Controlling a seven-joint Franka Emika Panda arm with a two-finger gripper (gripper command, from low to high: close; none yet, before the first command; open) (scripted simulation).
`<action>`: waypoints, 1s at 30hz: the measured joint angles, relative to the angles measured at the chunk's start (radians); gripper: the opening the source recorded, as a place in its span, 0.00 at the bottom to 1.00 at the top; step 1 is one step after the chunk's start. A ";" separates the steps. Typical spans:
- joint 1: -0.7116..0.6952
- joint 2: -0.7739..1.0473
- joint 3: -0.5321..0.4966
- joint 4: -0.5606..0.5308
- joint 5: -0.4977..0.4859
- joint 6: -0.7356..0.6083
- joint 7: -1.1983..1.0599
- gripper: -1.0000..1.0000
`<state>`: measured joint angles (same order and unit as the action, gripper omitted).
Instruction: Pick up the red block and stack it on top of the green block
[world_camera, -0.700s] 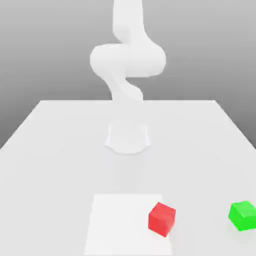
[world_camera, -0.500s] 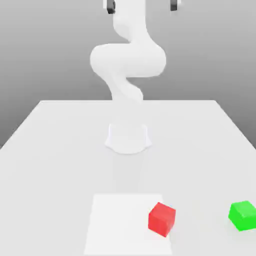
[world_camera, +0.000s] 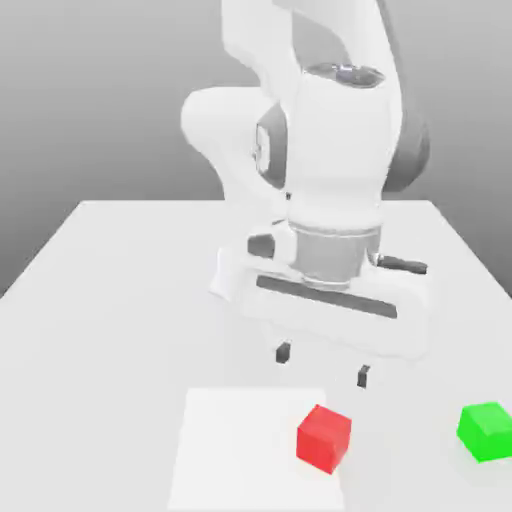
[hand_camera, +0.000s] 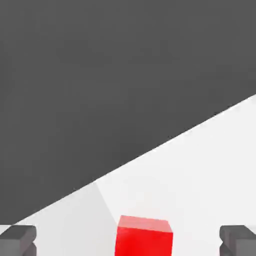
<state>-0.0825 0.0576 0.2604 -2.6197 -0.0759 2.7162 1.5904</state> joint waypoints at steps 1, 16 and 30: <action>0.006 0.036 -0.003 -0.008 -0.005 0.022 0.025 0.50; 0.064 0.196 -0.076 0.005 -0.087 0.148 0.109 0.00; 0.288 0.211 0.152 0.211 -0.150 -0.068 -0.048 0.00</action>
<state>0.2054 0.2691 0.4126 -2.4083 -0.2258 2.6477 1.5425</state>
